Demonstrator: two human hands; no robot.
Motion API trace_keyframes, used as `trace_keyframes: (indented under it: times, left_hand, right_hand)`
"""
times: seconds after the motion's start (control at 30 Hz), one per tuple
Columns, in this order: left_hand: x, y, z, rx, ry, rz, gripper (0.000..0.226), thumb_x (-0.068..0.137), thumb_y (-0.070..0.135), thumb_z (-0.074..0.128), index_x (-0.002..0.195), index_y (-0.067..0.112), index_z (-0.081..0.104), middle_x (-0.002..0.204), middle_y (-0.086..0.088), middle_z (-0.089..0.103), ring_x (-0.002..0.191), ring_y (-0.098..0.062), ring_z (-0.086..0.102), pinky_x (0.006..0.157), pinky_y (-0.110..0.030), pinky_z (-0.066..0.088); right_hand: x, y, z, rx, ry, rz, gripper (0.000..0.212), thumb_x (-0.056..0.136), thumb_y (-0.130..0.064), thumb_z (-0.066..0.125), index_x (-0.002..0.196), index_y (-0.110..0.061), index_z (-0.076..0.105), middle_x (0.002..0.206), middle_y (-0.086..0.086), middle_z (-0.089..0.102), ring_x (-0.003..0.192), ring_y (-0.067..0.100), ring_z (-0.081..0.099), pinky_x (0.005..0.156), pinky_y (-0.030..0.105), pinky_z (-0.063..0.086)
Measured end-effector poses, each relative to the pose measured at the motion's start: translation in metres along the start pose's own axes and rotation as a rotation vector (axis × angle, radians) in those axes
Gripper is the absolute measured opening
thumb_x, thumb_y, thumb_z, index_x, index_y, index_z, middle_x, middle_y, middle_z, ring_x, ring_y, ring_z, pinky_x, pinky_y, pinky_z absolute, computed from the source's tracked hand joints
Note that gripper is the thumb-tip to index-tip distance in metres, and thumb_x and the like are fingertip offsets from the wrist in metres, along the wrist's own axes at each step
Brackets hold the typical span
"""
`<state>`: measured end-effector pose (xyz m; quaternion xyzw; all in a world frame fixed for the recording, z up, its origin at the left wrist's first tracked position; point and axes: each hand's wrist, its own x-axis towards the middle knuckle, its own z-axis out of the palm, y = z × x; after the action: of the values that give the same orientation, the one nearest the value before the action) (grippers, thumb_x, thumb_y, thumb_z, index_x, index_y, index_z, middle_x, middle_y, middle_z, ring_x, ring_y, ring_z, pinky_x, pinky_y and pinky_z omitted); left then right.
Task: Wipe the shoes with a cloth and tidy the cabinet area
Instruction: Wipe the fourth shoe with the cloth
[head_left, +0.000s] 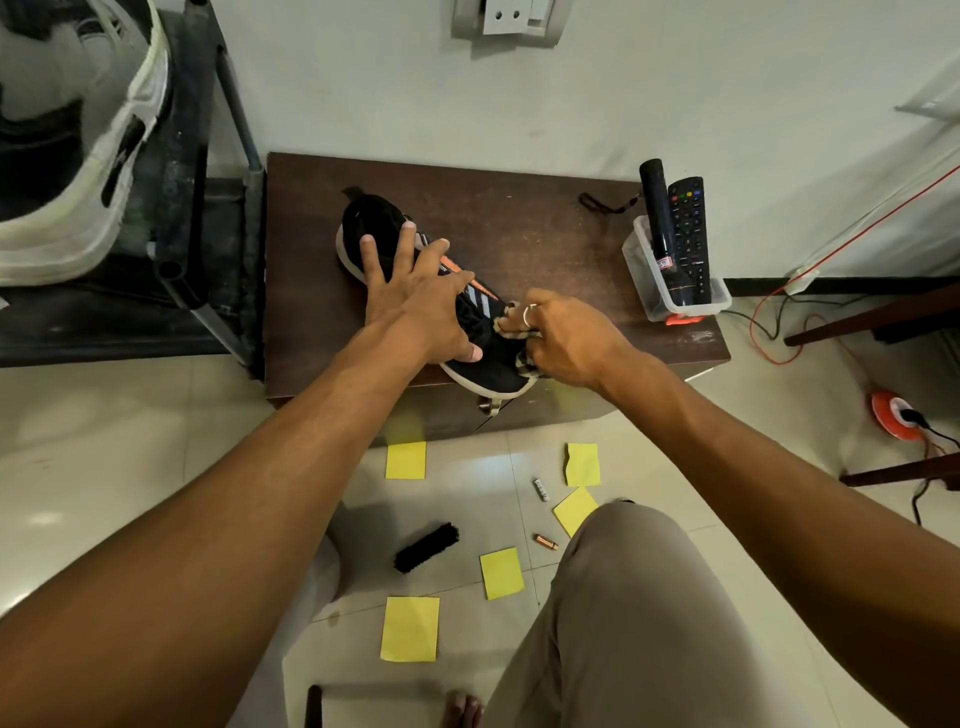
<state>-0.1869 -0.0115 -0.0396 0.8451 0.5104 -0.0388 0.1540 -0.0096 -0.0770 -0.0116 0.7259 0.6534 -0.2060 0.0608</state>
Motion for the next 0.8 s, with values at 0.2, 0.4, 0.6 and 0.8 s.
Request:
trace_keyframes:
  times: [0.2, 0.4, 0.6, 0.8]
  left_hand:
    - [-0.001, 0.001, 0.001, 0.002, 0.023, 0.003, 0.098, 0.069, 0.07, 0.077, 0.153, 0.04, 0.037, 0.169, -0.001, 0.009, 0.154, -0.031, -0.018, 0.117, -0.067, -0.014]
    - [0.001, 0.0, 0.001, -0.01, 0.005, -0.004, 0.1, 0.07, 0.069, 0.077, 0.154, 0.04, 0.034, 0.169, -0.002, 0.008, 0.153, -0.032, -0.02, 0.117, -0.067, -0.014]
    - [0.0, 0.001, 0.002, 0.007, 0.014, -0.009, 0.1, 0.069, 0.071, 0.077, 0.154, 0.039, 0.035, 0.169, -0.001, 0.008, 0.154, -0.032, -0.02, 0.117, -0.067, -0.013]
    - [0.001, 0.001, 0.002, -0.006, 0.012, -0.008, 0.1, 0.068, 0.069, 0.078, 0.154, 0.04, 0.036, 0.169, -0.001, 0.008, 0.154, -0.031, -0.02, 0.117, -0.066, -0.015]
  right_hand:
    - [-0.023, 0.008, -0.029, -0.081, -0.317, -0.069, 0.034, 0.094, -0.008, 0.056, 0.117, -0.026, 0.073, 0.11, -0.004, 0.069, 0.096, 0.017, 0.064, 0.087, 0.032, 0.055]
    - [-0.005, 0.003, -0.021, -0.022, 0.152, -0.114, 0.016, 0.094, -0.01, 0.057, 0.103, -0.008, 0.069, 0.104, 0.004, 0.059, 0.096, 0.03, 0.063, 0.078, 0.038, 0.054]
    - [-0.01, -0.008, 0.002, -0.139, 0.013, -0.098, 0.03, 0.091, -0.016, 0.06, 0.121, -0.014, 0.062, 0.115, 0.006, 0.065, 0.1, 0.031, 0.065, 0.077, 0.035, 0.05]
    - [-0.008, -0.012, -0.031, -0.067, -0.287, -0.066, 0.036, 0.088, -0.009, 0.054, 0.115, -0.022, 0.075, 0.112, 0.005, 0.073, 0.1, 0.025, 0.067, 0.093, 0.042, 0.057]
